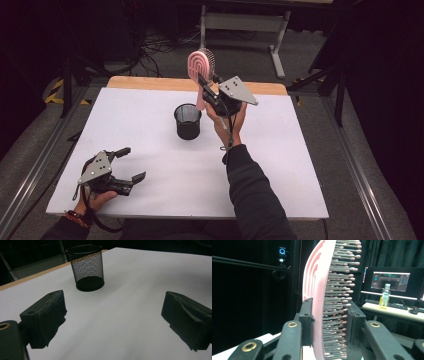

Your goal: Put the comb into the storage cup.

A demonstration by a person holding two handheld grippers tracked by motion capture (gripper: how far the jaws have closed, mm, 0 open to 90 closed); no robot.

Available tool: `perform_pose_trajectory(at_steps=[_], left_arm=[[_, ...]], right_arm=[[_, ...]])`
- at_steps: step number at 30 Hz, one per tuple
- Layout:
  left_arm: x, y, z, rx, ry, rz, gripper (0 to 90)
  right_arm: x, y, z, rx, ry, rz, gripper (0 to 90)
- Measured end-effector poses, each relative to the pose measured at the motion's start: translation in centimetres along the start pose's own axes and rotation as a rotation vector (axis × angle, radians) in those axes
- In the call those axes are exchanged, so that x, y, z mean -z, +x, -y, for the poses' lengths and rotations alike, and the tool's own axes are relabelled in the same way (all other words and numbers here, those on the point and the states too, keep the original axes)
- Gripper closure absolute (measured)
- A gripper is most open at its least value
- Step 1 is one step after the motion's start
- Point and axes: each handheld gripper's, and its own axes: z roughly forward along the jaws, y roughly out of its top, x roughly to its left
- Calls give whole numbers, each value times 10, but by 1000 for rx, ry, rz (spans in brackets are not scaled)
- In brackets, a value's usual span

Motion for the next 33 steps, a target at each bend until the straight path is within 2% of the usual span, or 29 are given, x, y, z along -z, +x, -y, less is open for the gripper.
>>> perform_pose_trajectory(at_steps=[13, 20, 22, 33], left_arm=[[1, 0, 0, 2, 2, 0, 66], [2, 1, 0, 1, 7, 3, 66], [1, 0, 0, 5, 1, 4, 66], [0, 0, 0, 7, 5, 8, 66]], right_arm=[[-12, 9, 15, -46, 22, -29, 647], [-16, 11, 28, -91, 45, -36, 647], [-16, 10, 33, -79, 57, -36, 647], [-11, 10, 58, -149, 99, -35, 646]])
